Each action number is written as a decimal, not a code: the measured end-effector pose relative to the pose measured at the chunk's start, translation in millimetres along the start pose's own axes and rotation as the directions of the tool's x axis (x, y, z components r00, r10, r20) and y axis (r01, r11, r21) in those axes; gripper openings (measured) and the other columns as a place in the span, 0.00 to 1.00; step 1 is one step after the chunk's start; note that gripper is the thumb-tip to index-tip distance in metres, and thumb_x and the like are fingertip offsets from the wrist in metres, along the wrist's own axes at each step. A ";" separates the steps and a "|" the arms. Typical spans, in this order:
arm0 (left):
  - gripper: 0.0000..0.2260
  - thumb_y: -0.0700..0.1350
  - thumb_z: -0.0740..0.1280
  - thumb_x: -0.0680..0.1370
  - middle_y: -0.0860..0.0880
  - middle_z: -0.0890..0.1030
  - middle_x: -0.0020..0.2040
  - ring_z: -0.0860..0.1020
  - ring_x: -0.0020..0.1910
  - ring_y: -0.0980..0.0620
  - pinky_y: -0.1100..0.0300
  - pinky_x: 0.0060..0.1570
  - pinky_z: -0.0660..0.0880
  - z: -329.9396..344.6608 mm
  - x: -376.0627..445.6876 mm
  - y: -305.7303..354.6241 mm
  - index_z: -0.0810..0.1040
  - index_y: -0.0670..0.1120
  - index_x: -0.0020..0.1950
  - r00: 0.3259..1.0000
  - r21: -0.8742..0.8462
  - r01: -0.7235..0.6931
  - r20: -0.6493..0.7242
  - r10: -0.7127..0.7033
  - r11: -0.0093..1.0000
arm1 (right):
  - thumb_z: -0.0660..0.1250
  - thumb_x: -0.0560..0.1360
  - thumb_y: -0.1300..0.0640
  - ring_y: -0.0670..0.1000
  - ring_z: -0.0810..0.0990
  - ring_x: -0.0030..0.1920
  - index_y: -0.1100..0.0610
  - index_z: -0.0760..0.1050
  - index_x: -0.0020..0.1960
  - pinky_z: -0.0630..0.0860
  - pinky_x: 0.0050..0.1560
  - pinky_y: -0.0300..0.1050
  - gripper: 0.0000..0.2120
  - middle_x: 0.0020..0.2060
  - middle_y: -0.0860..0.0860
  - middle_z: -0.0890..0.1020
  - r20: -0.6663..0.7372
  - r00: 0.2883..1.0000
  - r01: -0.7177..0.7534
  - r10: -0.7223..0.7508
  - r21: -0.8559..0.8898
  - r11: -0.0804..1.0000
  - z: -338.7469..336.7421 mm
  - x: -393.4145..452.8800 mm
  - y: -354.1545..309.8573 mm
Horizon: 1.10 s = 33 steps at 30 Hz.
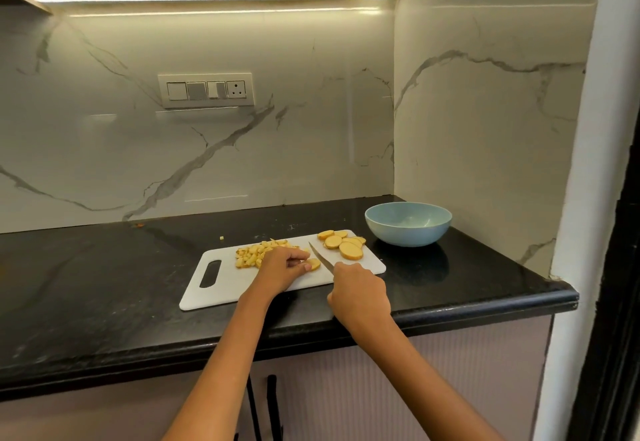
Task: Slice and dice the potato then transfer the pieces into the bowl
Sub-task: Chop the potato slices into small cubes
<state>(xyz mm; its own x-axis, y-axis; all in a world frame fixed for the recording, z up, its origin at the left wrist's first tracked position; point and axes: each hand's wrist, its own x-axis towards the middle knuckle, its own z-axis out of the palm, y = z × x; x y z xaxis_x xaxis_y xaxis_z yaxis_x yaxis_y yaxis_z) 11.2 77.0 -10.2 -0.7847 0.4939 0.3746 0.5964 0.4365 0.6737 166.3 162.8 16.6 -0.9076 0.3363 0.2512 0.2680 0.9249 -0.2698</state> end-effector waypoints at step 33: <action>0.15 0.43 0.71 0.73 0.44 0.80 0.58 0.74 0.51 0.55 0.65 0.51 0.69 -7.4 -13.7 6.6 0.80 0.41 0.58 0.995 0.088 0.018 -0.095 -0.009 0.996 | 0.61 0.79 0.57 0.51 0.78 0.50 0.58 0.69 0.63 0.72 0.47 0.42 0.13 0.53 0.54 0.77 0.057 0.996 0.067 -0.064 -0.058 0.996 -4.0 -4.7 6.6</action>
<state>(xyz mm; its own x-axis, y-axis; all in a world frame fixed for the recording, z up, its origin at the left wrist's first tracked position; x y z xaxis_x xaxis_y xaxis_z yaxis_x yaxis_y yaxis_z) 24.7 67.6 -6.2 -0.8027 0.4162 0.4271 0.5949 0.5093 0.6218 173.6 168.0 17.4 -0.9397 0.2660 0.2150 0.2248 0.9541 -0.1980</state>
